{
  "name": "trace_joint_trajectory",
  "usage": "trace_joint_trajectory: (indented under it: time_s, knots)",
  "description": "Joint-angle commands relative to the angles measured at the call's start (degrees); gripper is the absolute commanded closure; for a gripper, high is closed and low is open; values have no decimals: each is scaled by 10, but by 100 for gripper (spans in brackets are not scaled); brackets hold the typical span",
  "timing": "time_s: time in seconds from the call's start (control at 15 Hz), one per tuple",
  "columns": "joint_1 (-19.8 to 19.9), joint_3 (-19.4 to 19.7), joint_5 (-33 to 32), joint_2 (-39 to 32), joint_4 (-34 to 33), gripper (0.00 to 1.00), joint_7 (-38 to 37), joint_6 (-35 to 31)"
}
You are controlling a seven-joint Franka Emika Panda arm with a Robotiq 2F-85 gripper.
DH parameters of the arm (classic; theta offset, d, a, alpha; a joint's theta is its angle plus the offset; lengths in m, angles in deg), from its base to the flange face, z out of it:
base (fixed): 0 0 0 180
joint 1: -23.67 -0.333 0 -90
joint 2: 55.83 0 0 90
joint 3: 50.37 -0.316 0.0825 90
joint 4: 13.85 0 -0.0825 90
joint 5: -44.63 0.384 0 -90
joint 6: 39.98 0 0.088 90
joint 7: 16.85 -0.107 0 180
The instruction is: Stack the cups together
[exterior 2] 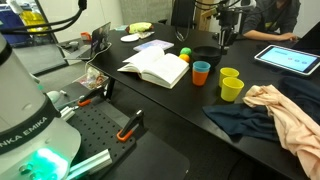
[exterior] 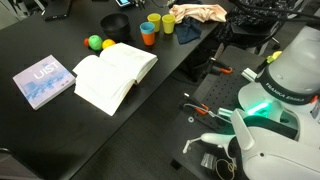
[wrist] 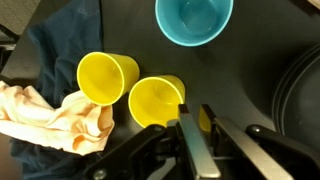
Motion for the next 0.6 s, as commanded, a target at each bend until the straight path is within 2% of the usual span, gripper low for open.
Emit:
trace_joint_trajectory:
  time_s: [0.0,0.4,0.53]
  knots:
    - [-3,3,0,7,20,49,-2,-3]
    - [3,2,2,-10,29,5,7,-27]
    - [8,1,6,-20,26,0,9,-34]
